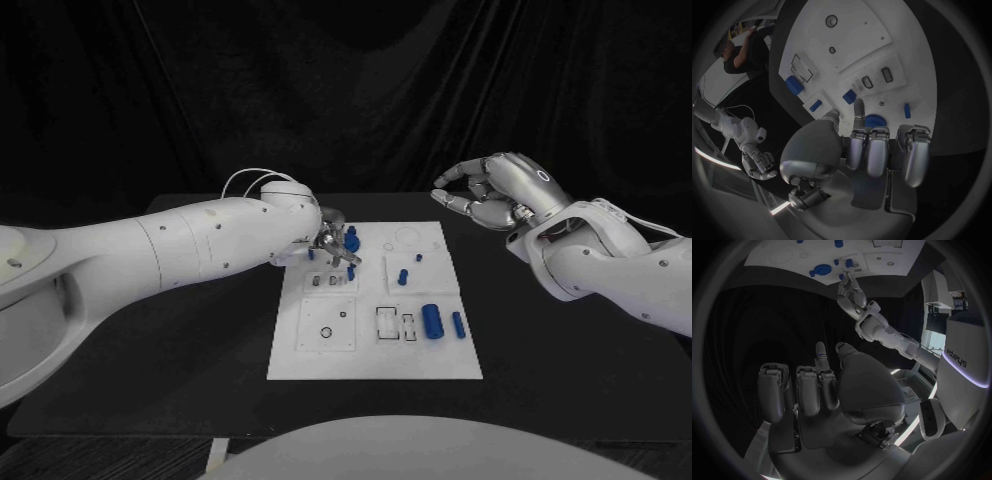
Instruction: Assemble the parts on the task board
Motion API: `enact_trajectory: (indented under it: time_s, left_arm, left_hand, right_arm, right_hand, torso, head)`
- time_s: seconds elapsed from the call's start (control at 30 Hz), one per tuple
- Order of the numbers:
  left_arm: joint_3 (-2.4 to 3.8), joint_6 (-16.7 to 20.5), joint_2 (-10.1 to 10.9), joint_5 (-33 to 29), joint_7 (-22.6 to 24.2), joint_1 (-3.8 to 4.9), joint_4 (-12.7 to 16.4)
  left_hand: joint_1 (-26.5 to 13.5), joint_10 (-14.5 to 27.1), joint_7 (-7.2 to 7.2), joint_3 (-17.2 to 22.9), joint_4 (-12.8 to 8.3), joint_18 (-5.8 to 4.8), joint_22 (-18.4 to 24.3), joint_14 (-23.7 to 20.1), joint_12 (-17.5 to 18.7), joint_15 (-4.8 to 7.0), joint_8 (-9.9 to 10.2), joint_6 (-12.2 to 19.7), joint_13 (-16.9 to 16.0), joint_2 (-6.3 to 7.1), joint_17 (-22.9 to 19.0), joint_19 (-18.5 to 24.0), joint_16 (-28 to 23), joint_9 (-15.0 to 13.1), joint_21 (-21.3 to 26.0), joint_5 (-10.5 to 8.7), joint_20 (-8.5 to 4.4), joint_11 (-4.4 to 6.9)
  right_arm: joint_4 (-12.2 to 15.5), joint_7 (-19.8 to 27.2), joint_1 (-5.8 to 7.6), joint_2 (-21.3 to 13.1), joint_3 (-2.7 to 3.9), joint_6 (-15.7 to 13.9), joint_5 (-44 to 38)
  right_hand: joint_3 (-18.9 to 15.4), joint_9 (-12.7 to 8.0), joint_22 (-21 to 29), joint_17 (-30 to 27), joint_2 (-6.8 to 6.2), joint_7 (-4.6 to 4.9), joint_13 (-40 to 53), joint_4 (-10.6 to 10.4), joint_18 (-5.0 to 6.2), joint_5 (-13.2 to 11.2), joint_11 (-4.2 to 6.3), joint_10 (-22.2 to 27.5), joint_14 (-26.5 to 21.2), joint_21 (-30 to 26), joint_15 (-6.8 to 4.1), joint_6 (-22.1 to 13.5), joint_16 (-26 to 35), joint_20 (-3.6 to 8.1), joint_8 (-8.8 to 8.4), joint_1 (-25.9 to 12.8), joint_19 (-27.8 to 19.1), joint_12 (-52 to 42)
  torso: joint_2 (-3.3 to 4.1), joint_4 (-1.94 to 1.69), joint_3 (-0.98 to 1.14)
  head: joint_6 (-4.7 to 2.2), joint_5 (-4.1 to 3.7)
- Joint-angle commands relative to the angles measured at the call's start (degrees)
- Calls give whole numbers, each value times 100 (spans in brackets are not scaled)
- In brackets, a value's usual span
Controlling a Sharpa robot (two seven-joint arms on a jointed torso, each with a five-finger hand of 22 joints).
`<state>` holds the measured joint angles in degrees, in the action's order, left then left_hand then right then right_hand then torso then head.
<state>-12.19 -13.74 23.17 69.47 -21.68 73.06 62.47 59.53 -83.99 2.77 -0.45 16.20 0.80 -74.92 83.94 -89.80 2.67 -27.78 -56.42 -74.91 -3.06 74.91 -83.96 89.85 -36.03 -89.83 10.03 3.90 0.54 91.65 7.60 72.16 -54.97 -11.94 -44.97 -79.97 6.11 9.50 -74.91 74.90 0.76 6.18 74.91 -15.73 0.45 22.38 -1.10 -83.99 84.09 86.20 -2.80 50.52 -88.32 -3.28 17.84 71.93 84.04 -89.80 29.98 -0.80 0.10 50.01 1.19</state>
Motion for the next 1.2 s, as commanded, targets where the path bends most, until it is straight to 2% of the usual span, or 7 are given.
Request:
enact_trajectory:
  time_s: [0.03,0.67,0.9,0.93,1.07,1.1,1.2]
  left_arm:
    - [6,36,-71,5,94,-23,-65]
    - [7,-30,-293,5,-15,-173,-257]
    - [7,53,-282,5,-123,-199,-241]
    - [7,61,-278,5,-139,-200,-236]
    - [7,77,-261,5,-180,-204,-227]
    - [7,76,-260,5,-186,-204,-230]
    - [7,65,-259,5,-198,-206,-239]
  left_hand:
    - [-83,-601,14,-7,21,-48,-1414,606,-20,45,80,0,-1509,-28,1509,-494,15,-44,37,-55,-53,18]
    - [-78,-601,15,-6,-3,-42,-1397,606,-20,40,121,-9,-1509,-32,1509,-474,15,-80,48,-68,-49,13]
    - [-49,-601,-21,-11,-48,-40,-1393,606,-20,57,67,-105,-1509,-17,1509,-470,15,-339,53,-105,-58,37]
    - [-49,-601,-29,-15,-50,-41,-1395,606,-20,63,38,-98,-1509,-15,1509,-473,15,-439,53,-108,-65,45]
    - [-54,-601,-92,-45,-53,-40,-1393,606,-20,122,-318,39,-1509,-6,1509,-472,15,-1383,59,-135,-120,108]
    - [-52,-601,-101,-49,-54,-38,-1390,606,-20,127,-365,72,-1509,-6,1509,-468,15,-1540,62,-135,-129,110]
    - [-52,-601,-100,-54,-53,-37,-1387,606,-20,131,-386,132,-1509,-6,1509,-465,15,-1732,65,-139,-134,114]
  right_arm:
    - [-24,-70,-24,15,5,68,-9]
    - [-33,-96,-69,70,5,124,-9]
    - [-42,-98,-82,88,5,125,-9]
    - [-44,-100,-83,88,5,126,-9]
    - [-47,-111,-85,83,5,131,-9]
    - [-47,-114,-86,82,5,132,-9]
    - [-48,-124,-86,83,5,138,-9]
  right_hand:
    - [47,-9,-1353,1035,3,-2,1509,1,73,31,-45,-601,496,-21,45,28,21,-56,-36,68,397,-20]
    - [53,-11,-1348,1019,7,-1,1509,-3,77,39,-45,-601,493,-34,45,29,27,-56,-42,72,391,-20]
    - [56,-14,-1345,1018,6,1,1509,-6,79,42,-46,-601,493,-41,45,23,28,-56,-51,74,388,-20]
    - [56,-14,-1345,1018,6,1,1509,-6,79,42,-46,-601,493,-41,45,23,28,-56,-51,74,388,-20]
    - [57,-16,-1346,1017,5,3,1509,-9,79,43,-47,-601,493,-40,45,19,28,-56,-56,74,388,-20]
    - [57,-17,-1346,1017,4,3,1509,-9,78,44,-47,-601,493,-39,45,18,28,-56,-58,74,388,-20]
    - [57,-17,-1346,1017,4,3,1509,-9,78,44,-47,-601,493,-39,45,18,28,-56,-58,74,388,-20]
  torso:
    - [-3,2,4]
    - [-8,3,3]
    - [-7,1,4]
    - [-8,1,4]
    - [-11,2,3]
    - [-9,1,3]
    - [-9,-1,4]
  head:
    - [-1,-14]
    - [-1,-56]
    - [-1,-43]
    - [-1,-41]
    - [-1,-25]
    - [-1,-24]
    - [-1,-25]
